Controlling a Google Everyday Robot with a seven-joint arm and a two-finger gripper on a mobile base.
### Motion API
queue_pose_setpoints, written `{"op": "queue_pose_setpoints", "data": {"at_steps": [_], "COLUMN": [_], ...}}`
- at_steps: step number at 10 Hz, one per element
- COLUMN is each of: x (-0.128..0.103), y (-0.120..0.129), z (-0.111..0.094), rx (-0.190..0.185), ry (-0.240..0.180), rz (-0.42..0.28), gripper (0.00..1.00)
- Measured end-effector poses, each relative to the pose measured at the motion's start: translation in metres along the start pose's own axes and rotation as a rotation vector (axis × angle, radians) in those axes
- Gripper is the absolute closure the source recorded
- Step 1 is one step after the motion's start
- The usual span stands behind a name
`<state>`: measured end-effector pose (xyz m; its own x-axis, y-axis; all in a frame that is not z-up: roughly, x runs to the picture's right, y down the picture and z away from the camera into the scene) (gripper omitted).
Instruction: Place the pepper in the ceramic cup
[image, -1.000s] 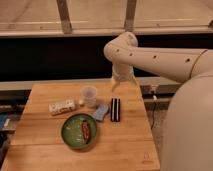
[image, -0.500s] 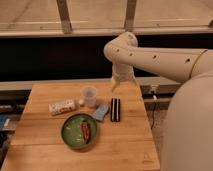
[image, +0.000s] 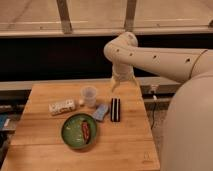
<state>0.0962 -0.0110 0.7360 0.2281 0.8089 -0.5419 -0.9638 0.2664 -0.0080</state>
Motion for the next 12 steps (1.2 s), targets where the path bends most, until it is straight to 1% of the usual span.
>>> {"op": "queue_pose_setpoints", "data": {"at_steps": [8, 9, 11, 12], "x": [0.000, 0.001, 0.000, 0.001], "y": [0.000, 0.002, 0.019, 0.029], "z": [-0.001, 0.001, 0.005, 0.009], "rx": [0.002, -0.003, -0.036, -0.048], "ry": [0.000, 0.009, 0.034, 0.058], "rz": [-0.001, -0.001, -0.011, -0.024], "gripper": [0.29, 0.29, 0.29, 0.29]}}
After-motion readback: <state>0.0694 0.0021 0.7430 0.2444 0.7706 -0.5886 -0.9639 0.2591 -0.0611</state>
